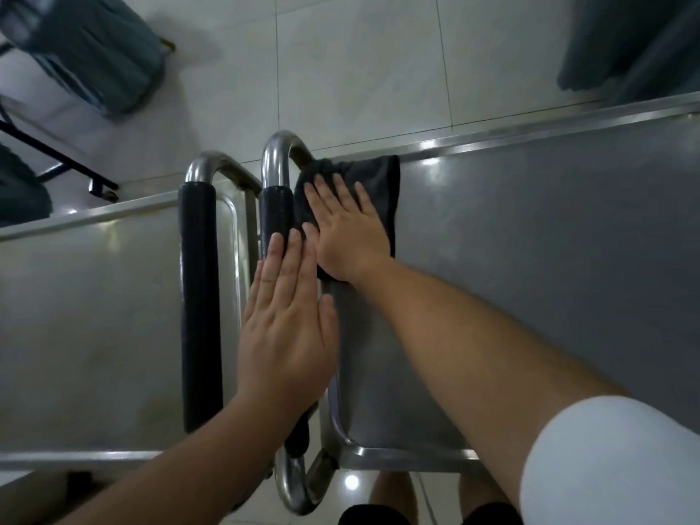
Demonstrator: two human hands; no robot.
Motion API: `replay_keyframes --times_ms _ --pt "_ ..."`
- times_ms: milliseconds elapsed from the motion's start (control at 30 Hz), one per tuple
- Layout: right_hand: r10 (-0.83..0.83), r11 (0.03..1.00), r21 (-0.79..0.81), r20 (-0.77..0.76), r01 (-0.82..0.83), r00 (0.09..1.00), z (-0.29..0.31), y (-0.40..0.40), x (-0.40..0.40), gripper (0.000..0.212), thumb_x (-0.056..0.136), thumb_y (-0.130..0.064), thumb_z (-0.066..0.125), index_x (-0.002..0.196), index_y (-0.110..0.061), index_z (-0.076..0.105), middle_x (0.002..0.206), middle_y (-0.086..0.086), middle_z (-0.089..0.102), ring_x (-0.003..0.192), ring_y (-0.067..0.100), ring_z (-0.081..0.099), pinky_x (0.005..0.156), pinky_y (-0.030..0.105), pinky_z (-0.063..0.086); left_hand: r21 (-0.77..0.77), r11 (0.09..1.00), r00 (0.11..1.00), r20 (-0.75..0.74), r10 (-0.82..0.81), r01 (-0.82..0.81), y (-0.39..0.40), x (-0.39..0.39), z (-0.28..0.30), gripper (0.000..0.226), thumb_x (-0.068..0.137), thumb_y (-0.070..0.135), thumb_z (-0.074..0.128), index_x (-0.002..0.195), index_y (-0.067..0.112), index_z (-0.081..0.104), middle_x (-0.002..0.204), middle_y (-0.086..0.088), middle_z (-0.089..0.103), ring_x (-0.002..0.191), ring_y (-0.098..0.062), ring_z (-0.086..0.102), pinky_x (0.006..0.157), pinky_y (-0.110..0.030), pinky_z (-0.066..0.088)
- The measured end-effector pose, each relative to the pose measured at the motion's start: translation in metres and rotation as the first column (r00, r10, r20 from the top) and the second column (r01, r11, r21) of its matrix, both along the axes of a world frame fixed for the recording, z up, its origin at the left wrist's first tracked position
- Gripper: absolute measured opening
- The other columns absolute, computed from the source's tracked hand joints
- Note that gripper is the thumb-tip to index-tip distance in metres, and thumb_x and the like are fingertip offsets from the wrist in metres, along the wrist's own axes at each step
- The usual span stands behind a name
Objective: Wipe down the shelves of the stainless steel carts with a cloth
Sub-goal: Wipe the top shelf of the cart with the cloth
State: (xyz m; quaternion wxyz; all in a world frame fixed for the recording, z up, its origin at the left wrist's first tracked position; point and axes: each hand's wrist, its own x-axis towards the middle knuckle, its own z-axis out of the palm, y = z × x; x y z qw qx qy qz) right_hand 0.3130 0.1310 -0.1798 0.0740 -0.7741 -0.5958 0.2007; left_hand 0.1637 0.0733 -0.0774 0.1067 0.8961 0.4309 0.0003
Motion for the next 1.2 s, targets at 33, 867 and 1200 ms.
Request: replay_keyframes --times_ms 33,867,1200 --pt "0.042 0.999 0.004 0.022 -0.042 0.999 -0.002 0.0 0.006 0.067 0.107 -0.052 0.015 0.167 -0.023 0.004 0.175 -0.002 0.002 0.161 0.019 -0.004 0.129 0.048 -0.004 -0.004 1.0 1.0 -0.003 0.002 -0.002 0.0 0.0 0.0 0.064 0.109 0.032 0.031 0.167 0.009 0.019 0.176 -0.003 0.008 0.162 -0.01 -0.007 0.131 -0.033 -0.004" --pt "-0.301 0.953 0.008 0.131 0.302 0.945 0.001 -0.003 0.109 0.076 0.1 -0.058 0.022 0.165 -0.018 0.023 0.173 0.007 0.015 0.16 0.033 0.005 0.128 0.052 0.0 -0.012 1.0 0.999 0.028 0.016 -0.016 0.0 0.002 -0.001 0.064 0.107 0.033 0.032 0.166 0.009 0.024 0.176 -0.003 0.012 0.163 -0.011 -0.005 0.132 -0.034 -0.003" --pt "0.037 0.999 0.025 0.07 -0.039 0.997 -0.014 -0.021 -0.003 0.079 0.098 -0.063 0.007 0.167 -0.024 -0.001 0.175 0.002 -0.003 0.16 0.03 -0.007 0.127 0.055 0.0 0.032 0.999 0.998 0.055 0.039 -0.041 0.002 0.002 -0.009 0.063 0.11 0.037 0.027 0.167 0.01 0.024 0.176 -0.005 0.016 0.163 -0.012 -0.001 0.133 -0.038 0.003"
